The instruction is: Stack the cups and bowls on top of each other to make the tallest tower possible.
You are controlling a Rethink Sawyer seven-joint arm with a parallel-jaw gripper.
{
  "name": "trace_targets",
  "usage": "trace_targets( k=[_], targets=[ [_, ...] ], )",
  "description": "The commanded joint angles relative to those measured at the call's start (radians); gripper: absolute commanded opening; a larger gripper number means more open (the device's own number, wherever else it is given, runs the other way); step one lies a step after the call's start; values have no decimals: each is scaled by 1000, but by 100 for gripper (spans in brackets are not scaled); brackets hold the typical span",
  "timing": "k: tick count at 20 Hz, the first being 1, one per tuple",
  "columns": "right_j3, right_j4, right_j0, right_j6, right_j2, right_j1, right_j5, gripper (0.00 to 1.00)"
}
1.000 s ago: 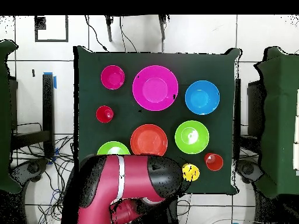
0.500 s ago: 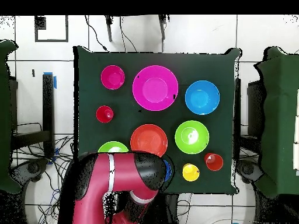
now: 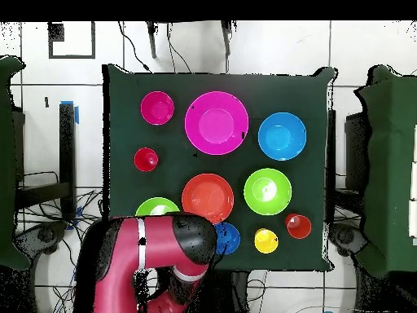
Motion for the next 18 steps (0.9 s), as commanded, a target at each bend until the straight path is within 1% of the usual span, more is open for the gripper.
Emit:
trace_targets(
  k=[1, 3, 11, 18],
  targets=[
    [-260, -209, 11, -79, -150, 181, -174, 100],
    [-284, -223, 18, -69, -152, 199, -186, 100],
    [-342, -239, 55, -63, -173, 263, -238, 100],
    [-442, -256, 64, -57, -188, 360, -280, 100]
  ],
)
